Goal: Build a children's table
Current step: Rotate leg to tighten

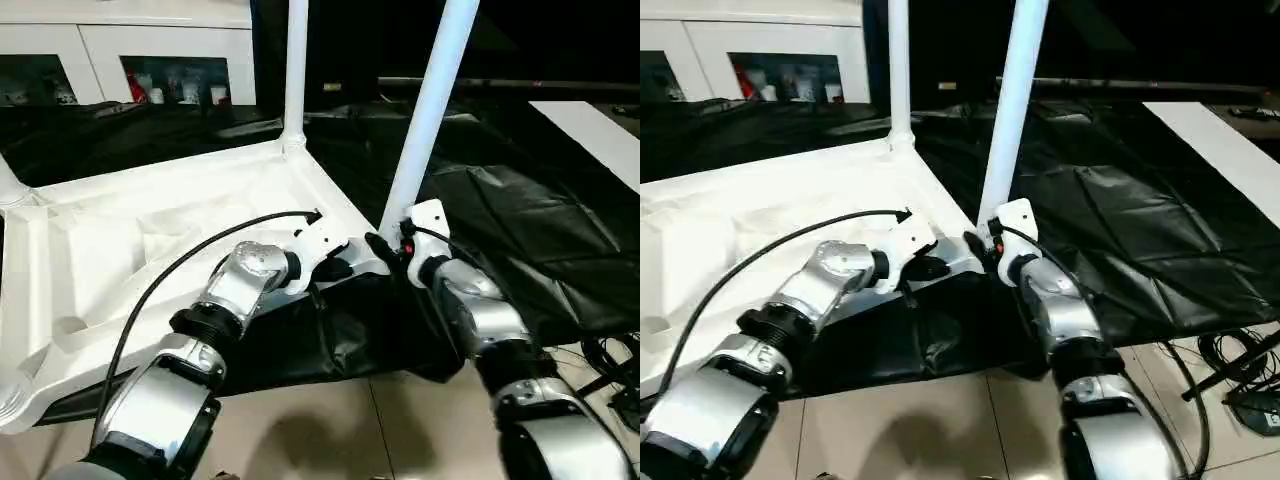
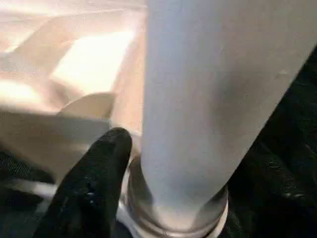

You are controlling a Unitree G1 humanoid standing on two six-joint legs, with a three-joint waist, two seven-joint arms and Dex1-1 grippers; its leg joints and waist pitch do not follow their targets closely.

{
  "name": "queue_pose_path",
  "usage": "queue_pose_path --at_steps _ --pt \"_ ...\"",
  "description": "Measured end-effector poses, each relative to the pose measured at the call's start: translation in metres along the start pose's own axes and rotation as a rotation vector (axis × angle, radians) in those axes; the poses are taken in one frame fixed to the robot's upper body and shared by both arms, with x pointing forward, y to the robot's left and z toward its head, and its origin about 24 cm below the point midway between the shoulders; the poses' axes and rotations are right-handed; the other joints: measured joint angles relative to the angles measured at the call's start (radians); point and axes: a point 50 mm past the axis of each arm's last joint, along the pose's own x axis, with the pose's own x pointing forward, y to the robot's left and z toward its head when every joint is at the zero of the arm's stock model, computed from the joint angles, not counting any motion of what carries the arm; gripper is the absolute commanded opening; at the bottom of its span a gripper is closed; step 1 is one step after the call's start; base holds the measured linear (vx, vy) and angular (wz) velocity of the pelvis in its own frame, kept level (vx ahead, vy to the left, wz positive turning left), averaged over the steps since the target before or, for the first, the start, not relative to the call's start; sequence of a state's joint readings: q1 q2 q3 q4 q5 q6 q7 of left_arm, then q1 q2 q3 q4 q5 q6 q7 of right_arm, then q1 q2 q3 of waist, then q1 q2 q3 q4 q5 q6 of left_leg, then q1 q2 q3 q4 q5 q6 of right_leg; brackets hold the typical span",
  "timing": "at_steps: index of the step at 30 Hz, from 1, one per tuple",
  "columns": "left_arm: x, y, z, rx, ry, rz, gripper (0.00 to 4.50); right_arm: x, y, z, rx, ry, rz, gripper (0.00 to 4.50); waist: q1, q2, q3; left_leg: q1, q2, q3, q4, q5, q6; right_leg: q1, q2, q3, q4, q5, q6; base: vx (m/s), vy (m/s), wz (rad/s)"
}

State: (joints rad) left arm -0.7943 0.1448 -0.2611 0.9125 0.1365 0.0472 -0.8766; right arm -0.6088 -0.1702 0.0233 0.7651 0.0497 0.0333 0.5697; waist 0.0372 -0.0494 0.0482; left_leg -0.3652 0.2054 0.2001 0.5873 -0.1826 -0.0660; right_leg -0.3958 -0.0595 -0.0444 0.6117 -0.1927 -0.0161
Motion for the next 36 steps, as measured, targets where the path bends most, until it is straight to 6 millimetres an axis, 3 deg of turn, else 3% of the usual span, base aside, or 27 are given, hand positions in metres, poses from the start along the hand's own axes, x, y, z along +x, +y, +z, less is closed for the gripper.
queue_pose_path --at_steps 8,13,22,32,36 --pt "-0.035 -0.001 -0.015 0.046 -0.005 -0.214 0.0 -0.027 0.001 0.0 -0.117 0.038 0.35 3.16 0.001 0.002 0.001 -0.003 0.001 0.0 -0.001 -0.001 0.001 -0.003 0.001 0.0 -0.001 -0.003 -0.001 0.0 0.0 0.0" --pt "-0.043 -0.005 -0.02 0.072 0.01 -0.291 0.0 -0.041 0.001 -0.002 -0.141 0.088 0.486 3.16 0.022 0.003 0.001 -0.002 0.001 0.002 0.001 -0.001 0.002 -0.002 0.0 0.0 -0.001 -0.004 -0.002 0.0 0.0 0.0" --pt "-0.049 -0.008 -0.022 0.067 0.011 -0.319 0.0 -0.048 0.003 -0.003 -0.142 0.118 0.554 2.56 0.021 0.003 0.001 -0.002 0.001 0.002 0.0 -0.001 0.001 -0.002 0.0 0.0 0.0 -0.004 -0.002 0.0 0.0 0.0" --pt "-0.052 -0.01 -0.024 0.053 0.015 -0.326 0.0 -0.048 0.004 -0.003 -0.095 0.104 0.571 2.48 0.021 0.003 0.001 -0.001 0.001 0.002 0.0 -0.001 0.001 -0.002 0.0 0.0 0.0 -0.004 -0.002 0.0 0.0 0.0" --pt "-0.05 -0.011 -0.024 0.046 0.011 -0.324 0.0 -0.049 0.005 -0.002 -0.081 0.088 0.562 2.19 0.021 0.002 0.001 -0.001 0.001 0.002 0.0 -0.001 0.001 -0.002 0.001 0.001 0.0 -0.004 -0.002 0.0 0.0 0.0"
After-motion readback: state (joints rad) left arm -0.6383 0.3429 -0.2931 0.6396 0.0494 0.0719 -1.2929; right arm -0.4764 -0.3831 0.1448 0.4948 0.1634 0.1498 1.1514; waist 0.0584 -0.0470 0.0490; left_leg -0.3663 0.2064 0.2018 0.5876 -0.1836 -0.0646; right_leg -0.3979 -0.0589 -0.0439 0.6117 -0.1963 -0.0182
